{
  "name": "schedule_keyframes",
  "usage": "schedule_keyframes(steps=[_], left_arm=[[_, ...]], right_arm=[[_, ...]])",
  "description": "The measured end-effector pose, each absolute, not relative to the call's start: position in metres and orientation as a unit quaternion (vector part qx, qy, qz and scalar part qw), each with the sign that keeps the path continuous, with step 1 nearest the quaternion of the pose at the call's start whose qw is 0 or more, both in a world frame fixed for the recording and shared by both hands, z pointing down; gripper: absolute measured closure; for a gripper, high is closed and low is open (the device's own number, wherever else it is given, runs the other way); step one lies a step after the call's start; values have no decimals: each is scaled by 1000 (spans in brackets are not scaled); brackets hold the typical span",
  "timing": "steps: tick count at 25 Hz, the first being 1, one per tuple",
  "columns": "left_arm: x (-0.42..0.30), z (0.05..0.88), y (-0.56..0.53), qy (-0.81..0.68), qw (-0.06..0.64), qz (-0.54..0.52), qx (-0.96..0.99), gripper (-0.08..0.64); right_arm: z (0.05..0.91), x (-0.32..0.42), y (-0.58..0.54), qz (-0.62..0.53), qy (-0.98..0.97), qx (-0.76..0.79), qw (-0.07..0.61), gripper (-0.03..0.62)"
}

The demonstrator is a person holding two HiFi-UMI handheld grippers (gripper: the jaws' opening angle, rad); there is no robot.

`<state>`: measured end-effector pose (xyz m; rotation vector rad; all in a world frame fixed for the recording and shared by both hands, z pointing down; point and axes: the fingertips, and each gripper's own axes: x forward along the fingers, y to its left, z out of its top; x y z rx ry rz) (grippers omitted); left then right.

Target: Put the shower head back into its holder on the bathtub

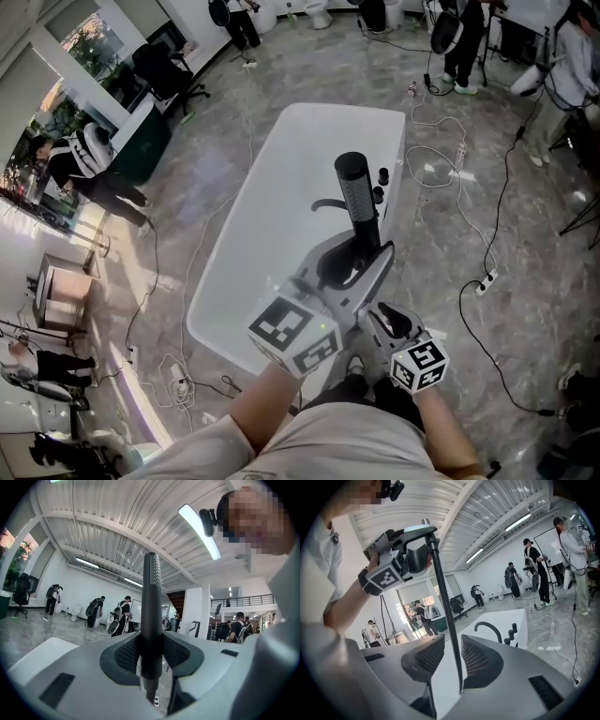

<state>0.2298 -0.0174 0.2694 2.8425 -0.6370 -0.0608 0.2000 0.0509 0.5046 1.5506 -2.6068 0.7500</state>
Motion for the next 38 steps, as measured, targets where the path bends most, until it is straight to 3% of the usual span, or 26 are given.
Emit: schedule_keyframes(steps=[12,22,29,38], left_arm=[[216,221,-21,-204,134,-77,967,426],[199,209,-30,-212,142,-89,963,426],[170,222,-48,-247,143,-87,955,426],[144,247,-76,-301,146,-65,940,426]], right_arm=[[563,171,23,255,-830,494,54,480],[604,169,6,283,-807,511,82,505],[606,217,13,299,-773,554,77,523],[534,324,20,241,-724,643,65,525]])
